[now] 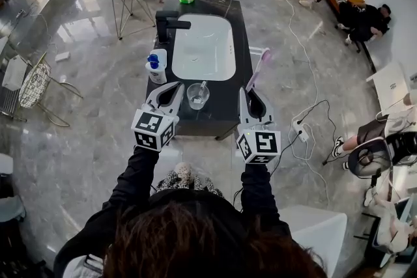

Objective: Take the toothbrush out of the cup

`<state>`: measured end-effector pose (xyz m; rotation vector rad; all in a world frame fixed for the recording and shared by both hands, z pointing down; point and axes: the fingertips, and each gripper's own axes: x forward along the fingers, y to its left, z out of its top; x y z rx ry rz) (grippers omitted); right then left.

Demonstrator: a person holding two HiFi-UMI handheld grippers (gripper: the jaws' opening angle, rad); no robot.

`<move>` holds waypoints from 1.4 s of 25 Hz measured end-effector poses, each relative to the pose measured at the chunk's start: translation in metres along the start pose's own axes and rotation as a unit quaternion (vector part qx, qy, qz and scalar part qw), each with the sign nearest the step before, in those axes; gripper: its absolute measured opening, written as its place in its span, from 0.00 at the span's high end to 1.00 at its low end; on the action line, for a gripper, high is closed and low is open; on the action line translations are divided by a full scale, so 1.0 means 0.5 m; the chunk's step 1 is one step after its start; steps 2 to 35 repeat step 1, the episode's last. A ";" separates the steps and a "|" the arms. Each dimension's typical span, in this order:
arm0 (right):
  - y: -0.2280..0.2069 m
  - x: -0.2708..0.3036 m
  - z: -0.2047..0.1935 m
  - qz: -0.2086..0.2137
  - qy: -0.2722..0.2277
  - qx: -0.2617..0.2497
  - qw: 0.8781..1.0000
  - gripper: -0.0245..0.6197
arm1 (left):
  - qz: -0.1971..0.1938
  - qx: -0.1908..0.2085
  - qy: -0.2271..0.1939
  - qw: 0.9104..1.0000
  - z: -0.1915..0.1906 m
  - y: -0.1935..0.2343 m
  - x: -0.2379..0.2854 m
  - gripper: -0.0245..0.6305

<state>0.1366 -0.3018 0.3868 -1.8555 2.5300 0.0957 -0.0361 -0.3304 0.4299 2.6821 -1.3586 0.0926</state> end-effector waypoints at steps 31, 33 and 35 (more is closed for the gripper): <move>0.002 0.001 -0.001 0.001 0.001 0.000 1.000 0.88 | 0.000 -0.002 0.001 1.000 -0.001 0.001 0.000 0.95; 0.002 0.001 -0.001 0.001 0.001 0.000 1.000 0.88 | 0.000 -0.002 0.001 1.000 -0.001 0.001 0.000 0.95; 0.002 0.001 -0.001 0.001 0.001 0.000 1.000 0.88 | 0.000 -0.002 0.001 1.000 -0.001 0.001 0.000 0.95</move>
